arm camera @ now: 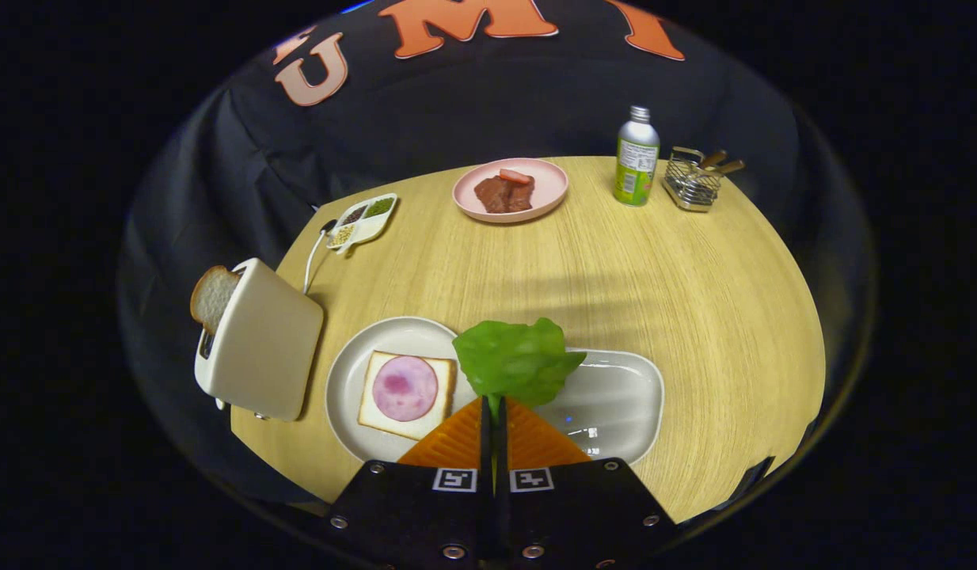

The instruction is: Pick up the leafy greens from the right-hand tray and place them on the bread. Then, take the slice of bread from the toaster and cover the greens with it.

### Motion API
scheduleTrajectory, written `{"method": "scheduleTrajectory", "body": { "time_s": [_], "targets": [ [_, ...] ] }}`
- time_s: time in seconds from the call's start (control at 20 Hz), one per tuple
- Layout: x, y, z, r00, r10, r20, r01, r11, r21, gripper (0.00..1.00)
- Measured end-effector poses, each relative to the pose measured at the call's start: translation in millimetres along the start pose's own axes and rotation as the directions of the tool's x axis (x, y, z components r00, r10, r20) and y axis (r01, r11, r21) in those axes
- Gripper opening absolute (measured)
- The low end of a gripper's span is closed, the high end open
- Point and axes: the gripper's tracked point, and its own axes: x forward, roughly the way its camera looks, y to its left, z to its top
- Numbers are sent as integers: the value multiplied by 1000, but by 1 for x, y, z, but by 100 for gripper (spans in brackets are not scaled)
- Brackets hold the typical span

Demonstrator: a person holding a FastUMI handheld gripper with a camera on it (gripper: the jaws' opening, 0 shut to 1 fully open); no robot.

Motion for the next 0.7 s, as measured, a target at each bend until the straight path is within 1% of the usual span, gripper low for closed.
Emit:
{"method": "scheduleTrajectory", "body": {
  "time_s": [0.1, 0.3, 0.55, 0.7],
  "targets": [
    [1, 19, 3, 999, 38, -1, -38, 999, -28, 1],
    [13, 58, -6, 992, 117, -48, -121, 989, -85, 1],
    [23, 92, -16, 974, 199, -106, -212, 969, -125, 1],
    [35, 102, -25, 965, 221, -144, -241, 960, -142, 1]
  ]
}}
